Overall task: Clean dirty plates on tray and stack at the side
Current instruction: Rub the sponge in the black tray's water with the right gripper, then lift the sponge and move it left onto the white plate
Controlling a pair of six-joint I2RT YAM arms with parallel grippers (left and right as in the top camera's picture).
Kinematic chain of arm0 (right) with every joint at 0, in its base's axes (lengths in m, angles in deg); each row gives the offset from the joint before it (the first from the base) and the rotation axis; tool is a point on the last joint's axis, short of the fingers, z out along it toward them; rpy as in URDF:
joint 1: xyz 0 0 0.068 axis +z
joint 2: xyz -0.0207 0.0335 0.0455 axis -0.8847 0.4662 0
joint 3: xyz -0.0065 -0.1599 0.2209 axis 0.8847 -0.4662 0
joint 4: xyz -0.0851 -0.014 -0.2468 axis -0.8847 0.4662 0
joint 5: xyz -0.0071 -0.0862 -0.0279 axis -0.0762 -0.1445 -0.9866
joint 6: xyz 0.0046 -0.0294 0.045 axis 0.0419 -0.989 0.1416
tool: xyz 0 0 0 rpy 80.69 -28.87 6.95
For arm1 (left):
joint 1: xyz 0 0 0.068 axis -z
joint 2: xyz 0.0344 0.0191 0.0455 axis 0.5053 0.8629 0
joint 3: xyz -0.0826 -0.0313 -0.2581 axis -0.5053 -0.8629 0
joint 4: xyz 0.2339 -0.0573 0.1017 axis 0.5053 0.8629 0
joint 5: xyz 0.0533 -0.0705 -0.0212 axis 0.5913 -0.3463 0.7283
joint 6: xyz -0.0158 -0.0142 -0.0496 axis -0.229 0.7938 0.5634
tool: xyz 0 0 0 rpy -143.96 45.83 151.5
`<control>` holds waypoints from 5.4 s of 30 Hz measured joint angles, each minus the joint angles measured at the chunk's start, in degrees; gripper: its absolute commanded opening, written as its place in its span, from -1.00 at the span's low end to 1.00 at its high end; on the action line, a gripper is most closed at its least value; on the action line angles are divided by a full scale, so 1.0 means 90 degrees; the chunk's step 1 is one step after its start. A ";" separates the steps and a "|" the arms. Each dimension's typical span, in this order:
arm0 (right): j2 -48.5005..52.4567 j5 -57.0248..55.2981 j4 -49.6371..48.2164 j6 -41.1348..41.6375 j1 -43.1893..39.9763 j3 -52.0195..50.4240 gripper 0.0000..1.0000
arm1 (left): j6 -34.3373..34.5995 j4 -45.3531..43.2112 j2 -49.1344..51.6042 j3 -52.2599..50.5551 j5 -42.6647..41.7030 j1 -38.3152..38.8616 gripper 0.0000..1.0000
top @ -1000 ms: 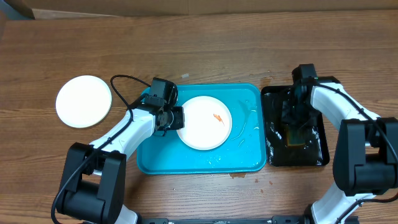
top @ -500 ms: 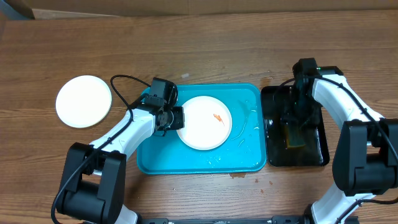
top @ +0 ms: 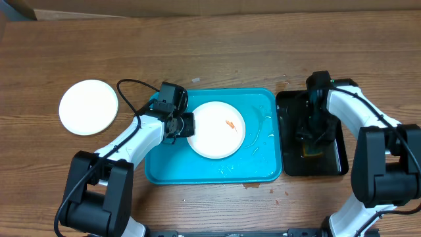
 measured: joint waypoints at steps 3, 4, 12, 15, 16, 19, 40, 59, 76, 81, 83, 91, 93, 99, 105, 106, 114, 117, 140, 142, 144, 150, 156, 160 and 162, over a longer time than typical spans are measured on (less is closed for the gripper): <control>0.0000 0.0000 -0.0109 0.0041 0.0000 -0.0073 -0.74 | 0.0000 0.0002 0.0000 0.0000 0.0000 0.0000 -0.56; 0.0000 -0.0007 -0.0117 0.0061 0.0000 -0.0075 -0.82 | 0.0000 0.0000 0.0000 0.0000 0.0000 0.0000 -0.54; 0.0000 0.0012 -0.0245 0.0114 0.0005 0.0029 -0.44 | 0.0000 -0.0002 0.0000 0.0000 0.0000 0.0000 -0.46; 0.0000 0.0010 -0.0267 0.0073 0.0005 0.0146 -0.51 | 0.0000 -0.0005 0.0000 0.0000 0.0000 0.0000 -0.46; 0.0000 0.0007 -0.0274 0.0075 0.0005 0.0158 -0.56 | 0.0000 -0.0007 0.0000 0.0000 -0.0002 0.0000 -0.48; 0.0000 0.0012 -0.0311 0.0070 0.0005 0.0160 -0.57 | 0.0000 -0.0007 0.0000 0.0000 -0.0002 0.0000 -0.65; 0.0000 0.0007 -0.0602 0.0068 0.0005 0.0168 -0.92 | -0.0019 0.0330 0.0000 0.0000 0.0000 0.0002 -0.70; 0.0000 -0.0100 -0.0262 -0.0073 0.0005 0.1020 -0.92 | 0.0002 0.0092 0.0000 0.0000 -0.0002 0.0053 -0.81; 0.0000 -0.0425 0.0209 -0.0075 0.0138 0.1209 -0.92 | 0.0024 0.0228 0.0000 0.0000 -0.0107 0.0053 -0.57; 0.0000 -0.0427 0.0209 -0.0073 0.0165 0.1209 -0.92 | 0.0032 0.0316 0.0000 0.0000 -0.0126 0.0053 -0.71; 0.0000 -0.0427 0.0209 -0.0073 0.0165 0.1209 -0.92 | 0.0051 0.0333 0.0000 0.0000 -0.0126 0.0053 -0.71; 0.0000 -0.0425 0.0185 -0.0073 0.0165 0.1209 -0.92 | 0.0102 0.0330 0.0051 0.0000 -0.0126 0.0053 -0.78; 0.0000 -0.0427 0.0148 -0.0073 0.0165 0.1209 -0.92 | 0.0185 0.0330 0.0095 0.0000 -0.0131 0.0053 -0.92; 0.0000 -0.0544 0.0321 -0.0061 0.0165 0.1280 -0.93 | 0.0219 0.0282 0.0107 0.0000 -0.0192 0.0053 -0.92; 0.0000 -0.0729 0.0746 0.0036 0.0175 0.1824 -0.93 | 0.0221 0.0272 0.0107 0.0000 -0.0143 0.0046 -0.92; 0.0000 -0.0743 0.0806 0.0002 0.0182 0.1894 -0.92 | 0.0226 0.0260 0.0107 0.0000 -0.0138 0.0034 -0.92; 0.0000 -0.0986 0.0988 0.0192 0.0270 0.1938 -0.93 | 0.0342 0.0282 0.0107 0.0000 -0.0121 -0.0170 -0.92; 0.0000 -0.1056 0.0976 0.0296 0.0316 0.1938 -0.93 | 0.0350 0.0282 0.0107 0.0000 -0.0114 -0.0177 -0.91; 0.0000 -0.1141 0.0920 0.0831 0.0301 0.1938 -0.93 | 0.0364 0.0284 0.0107 0.0000 -0.0143 -0.0177 -0.85; 0.0000 -0.0874 0.0724 0.0651 0.0250 0.1938 -0.93 | 0.0364 0.0282 0.0107 0.0000 -0.0146 -0.0177 -0.85; 0.0000 -0.0811 0.0726 0.0561 0.0248 0.1938 -0.93 | 0.0364 0.0282 0.0107 0.0000 -0.0151 -0.0177 -0.85; 0.0000 -0.0699 0.0733 0.0542 0.0255 0.1938 -0.92 | 0.0367 0.0282 0.0107 0.0000 -0.0170 -0.0177 -0.92; 0.0000 -0.0571 0.0930 0.0350 0.0313 0.1977 -0.92 | 0.0367 0.0279 0.0107 0.0000 -0.0216 -0.0189 -0.92; 0.0000 -0.0257 0.1554 0.0291 0.0508 0.2565 -0.92 | 0.0364 0.0279 0.0107 0.0000 -0.0243 -0.0206 -0.92; 0.0000 -0.0114 0.1644 0.0279 0.0707 0.3070 -0.92 | 0.0364 0.0267 0.0107 0.0000 -0.0243 -0.0204 -0.92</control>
